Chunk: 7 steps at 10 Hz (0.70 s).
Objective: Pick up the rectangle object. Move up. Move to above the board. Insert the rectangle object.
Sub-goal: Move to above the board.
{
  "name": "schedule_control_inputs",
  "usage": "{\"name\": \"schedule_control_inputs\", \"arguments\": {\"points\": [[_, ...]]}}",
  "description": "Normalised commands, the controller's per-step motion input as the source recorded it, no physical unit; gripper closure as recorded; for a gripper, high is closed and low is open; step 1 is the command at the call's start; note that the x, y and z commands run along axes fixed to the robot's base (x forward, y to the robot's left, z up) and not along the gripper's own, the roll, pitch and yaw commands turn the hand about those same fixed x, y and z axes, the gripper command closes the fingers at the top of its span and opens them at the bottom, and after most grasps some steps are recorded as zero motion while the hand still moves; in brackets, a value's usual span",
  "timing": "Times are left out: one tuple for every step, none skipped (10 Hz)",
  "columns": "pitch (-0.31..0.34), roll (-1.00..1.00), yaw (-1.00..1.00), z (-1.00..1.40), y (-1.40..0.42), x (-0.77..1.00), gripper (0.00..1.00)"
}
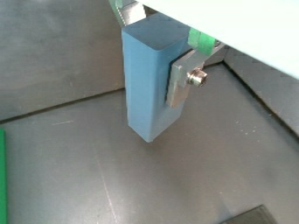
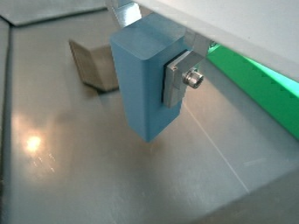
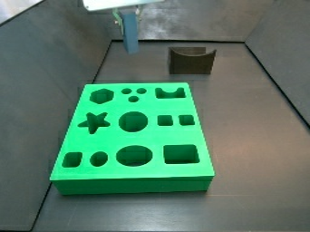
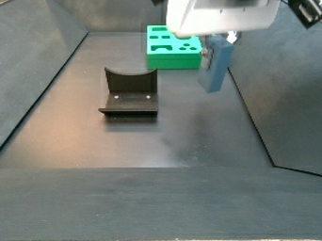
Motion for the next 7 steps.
{"name": "schedule_control_inputs", "arguments": {"points": [[-0.07,-0.04,0.04,1.0,0.03,0.27,1.0],[0.012,-0.03,0.04,1.0,0.03,0.25,1.0],[0.044,-0.03,0.03,1.0,0.03,0.24,1.0],[0.066,-0.02,0.02,1.0,0.03,0.22,1.0],[0.07,-0.01,0.02,1.0,0.03,0.21,1.0],[0.076,0.0,0.02,1.0,0.03,0.19,1.0],[0.082,0.01,0.01,1.0,0.03,0.18,1.0]]}}
